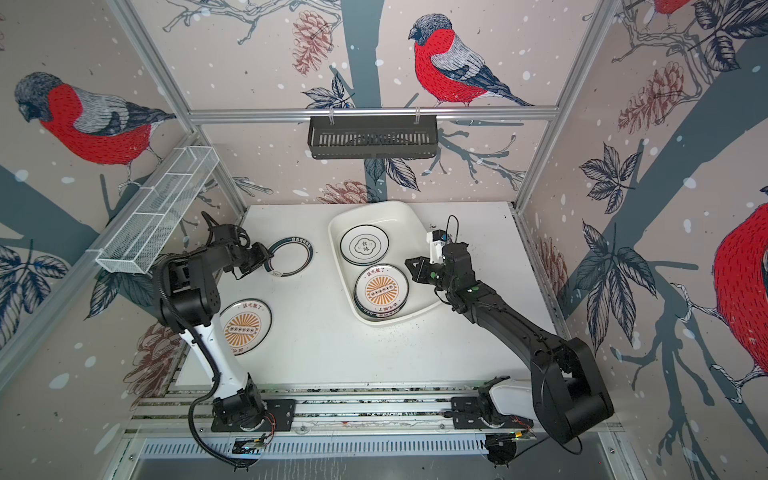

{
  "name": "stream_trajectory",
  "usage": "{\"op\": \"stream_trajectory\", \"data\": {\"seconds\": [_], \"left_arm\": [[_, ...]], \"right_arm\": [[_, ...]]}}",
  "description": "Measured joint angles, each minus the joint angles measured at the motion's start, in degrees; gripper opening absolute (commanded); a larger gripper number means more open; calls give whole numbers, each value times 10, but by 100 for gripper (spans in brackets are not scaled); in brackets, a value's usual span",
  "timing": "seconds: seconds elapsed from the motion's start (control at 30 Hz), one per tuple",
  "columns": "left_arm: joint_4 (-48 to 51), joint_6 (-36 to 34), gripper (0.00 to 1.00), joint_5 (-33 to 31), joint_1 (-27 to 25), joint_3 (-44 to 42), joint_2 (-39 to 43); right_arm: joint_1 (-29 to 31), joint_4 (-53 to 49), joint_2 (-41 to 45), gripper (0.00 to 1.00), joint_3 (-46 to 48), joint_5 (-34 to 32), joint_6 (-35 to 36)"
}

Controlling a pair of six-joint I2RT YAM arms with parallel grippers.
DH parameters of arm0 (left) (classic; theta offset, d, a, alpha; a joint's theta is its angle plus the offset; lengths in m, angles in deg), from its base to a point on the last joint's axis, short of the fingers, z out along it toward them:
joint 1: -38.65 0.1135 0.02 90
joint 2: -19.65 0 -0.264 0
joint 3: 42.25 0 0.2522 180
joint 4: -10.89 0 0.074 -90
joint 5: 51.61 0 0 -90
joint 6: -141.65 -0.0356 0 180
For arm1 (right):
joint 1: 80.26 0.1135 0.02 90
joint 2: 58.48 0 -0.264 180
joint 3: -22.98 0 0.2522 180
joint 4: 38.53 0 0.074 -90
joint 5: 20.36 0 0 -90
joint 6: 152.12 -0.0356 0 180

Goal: Place the plates into the plastic bin on the countertop
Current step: 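Push the ringed plate's rim against the bin wall with the left gripper, then close the left gripper on the plate rim and tilt the plate upright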

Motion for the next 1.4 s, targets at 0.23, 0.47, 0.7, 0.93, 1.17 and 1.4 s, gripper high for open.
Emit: {"op": "stream_trajectory", "data": {"seconds": [0.23,0.47,0.7,0.93,1.17,1.4], "left_arm": [[-16,0,31,18,0,-9,-2],[-31,0,19,31,0,-22,-1],[-37,6,7,66,0,-31,4],[-52,21,0,88,1,-43,17],[-52,28,0,93,1,-45,25],[-52,31,0,103,1,-51,48]], "right_arm": [[0,4,1,17,4,4,0],[3,4,1,17,0,15,-1],[28,4,-25,17,-44,22,2],[37,8,-51,17,-59,27,2],[40,12,-56,17,-61,30,2],[40,14,-56,17,-62,30,2]]}}
